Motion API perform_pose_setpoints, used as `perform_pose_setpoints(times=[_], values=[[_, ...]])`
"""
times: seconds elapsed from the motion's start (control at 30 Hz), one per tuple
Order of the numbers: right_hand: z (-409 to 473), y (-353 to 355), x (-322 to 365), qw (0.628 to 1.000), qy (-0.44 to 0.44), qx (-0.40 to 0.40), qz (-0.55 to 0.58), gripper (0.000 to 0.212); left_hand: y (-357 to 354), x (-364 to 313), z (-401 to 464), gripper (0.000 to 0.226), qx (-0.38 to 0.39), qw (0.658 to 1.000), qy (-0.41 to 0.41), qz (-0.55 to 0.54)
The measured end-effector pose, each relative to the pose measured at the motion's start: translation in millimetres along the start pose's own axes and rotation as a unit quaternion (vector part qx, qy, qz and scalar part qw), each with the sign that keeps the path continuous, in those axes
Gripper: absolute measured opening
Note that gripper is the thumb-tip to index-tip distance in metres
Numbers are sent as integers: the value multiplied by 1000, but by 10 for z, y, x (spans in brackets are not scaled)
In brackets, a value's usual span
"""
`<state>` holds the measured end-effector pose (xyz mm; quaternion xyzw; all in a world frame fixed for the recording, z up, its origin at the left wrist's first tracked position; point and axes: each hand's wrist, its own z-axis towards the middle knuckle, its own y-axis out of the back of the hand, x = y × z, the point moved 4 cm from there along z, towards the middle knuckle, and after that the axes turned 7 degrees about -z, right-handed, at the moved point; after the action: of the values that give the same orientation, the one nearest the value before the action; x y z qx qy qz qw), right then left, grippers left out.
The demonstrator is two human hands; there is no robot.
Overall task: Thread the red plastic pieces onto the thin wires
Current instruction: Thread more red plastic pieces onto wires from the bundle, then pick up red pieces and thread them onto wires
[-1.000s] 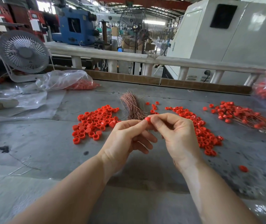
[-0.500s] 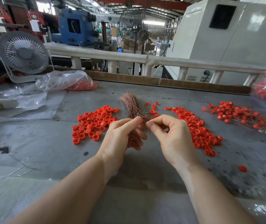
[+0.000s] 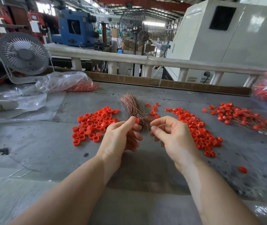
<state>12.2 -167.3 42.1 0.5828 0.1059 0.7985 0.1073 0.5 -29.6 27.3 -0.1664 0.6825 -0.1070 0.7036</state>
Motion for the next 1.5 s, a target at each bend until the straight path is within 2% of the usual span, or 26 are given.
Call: perform_pose_setpoints(times=[0.13,0.3,0.57,0.7,0.83,0.97,1.13,1.23,1.33,1.47,1.5], values=[[38,147,-48,993,-42,-85,67,24,11,6,5,34,4,1000,5,5],[85,329,-162,961,-93,-206,157,25,0,26,8,34,11,1000,6,24],[100,694,-311,900,-86,-412,113,28,3,47,12,29,23,999,2,45],[99,845,-403,875,-121,-459,96,36,3,59,21,29,26,998,3,56],[142,892,-499,885,-181,-429,17,44,-4,64,22,28,30,997,3,64],[199,893,-586,899,-215,-365,-109,41,-17,63,20,27,32,997,0,76],[181,926,-539,875,-239,-346,-240,39,-27,65,9,25,33,996,-4,87],[152,903,-416,877,-209,-346,-259,39,-11,45,13,24,18,995,-25,93],[144,835,-267,890,-115,-351,-268,34,63,-15,37,21,-33,990,-83,111],[126,613,-151,924,4,-289,-250,20,240,-94,105,3,-150,952,-160,215],[126,546,-139,931,19,-260,-255,18,272,-113,121,6,-172,937,-176,249]])
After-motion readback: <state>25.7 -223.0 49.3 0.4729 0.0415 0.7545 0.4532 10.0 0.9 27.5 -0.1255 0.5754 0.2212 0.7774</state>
